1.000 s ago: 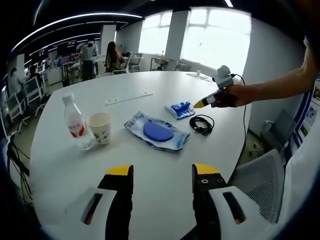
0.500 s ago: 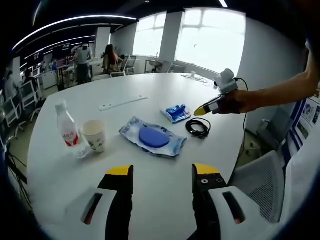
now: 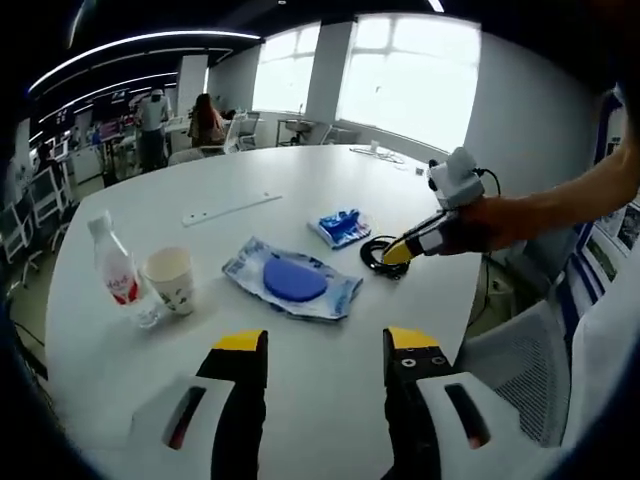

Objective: Arrange the tabletop items into an orderly group along one side of the table until the central work area is clear of visible clutter.

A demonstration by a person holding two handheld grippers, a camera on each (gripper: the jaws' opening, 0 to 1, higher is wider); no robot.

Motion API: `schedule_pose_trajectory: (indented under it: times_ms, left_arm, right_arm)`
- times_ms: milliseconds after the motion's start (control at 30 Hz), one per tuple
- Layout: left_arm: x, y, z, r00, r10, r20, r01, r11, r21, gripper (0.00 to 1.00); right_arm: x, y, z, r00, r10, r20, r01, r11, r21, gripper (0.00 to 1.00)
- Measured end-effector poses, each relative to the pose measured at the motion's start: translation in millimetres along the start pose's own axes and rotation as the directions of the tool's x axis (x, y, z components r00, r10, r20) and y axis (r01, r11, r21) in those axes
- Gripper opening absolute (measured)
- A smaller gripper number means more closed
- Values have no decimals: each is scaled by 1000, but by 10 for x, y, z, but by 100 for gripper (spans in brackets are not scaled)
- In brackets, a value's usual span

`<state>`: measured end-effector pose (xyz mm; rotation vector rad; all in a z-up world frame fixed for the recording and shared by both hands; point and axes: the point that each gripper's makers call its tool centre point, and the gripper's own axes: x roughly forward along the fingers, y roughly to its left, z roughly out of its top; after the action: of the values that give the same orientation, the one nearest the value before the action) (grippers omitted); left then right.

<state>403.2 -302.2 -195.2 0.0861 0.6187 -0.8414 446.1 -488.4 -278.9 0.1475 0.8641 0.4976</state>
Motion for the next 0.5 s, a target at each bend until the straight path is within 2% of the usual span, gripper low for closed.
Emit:
schedule_pose_trajectory:
  times_ms: [267, 400, 500]
  left_arm:
    - [-20, -11, -58, 1000, 0, -3, 0, 1000, -8, 46]
    - [-32, -2, -79, 1000, 1, -5, -1, 1000, -11, 46]
    - [-47, 17, -93, 1000, 4, -5, -4, 1000, -13, 46]
  right_arm:
    - [191, 274, -71, 999, 32, -3, -32, 997, 76, 17]
    - [308, 376, -92, 999, 38, -1, -38, 982, 183, 18]
    - [380, 397, -130, 999, 30, -16, -26, 974, 225, 22]
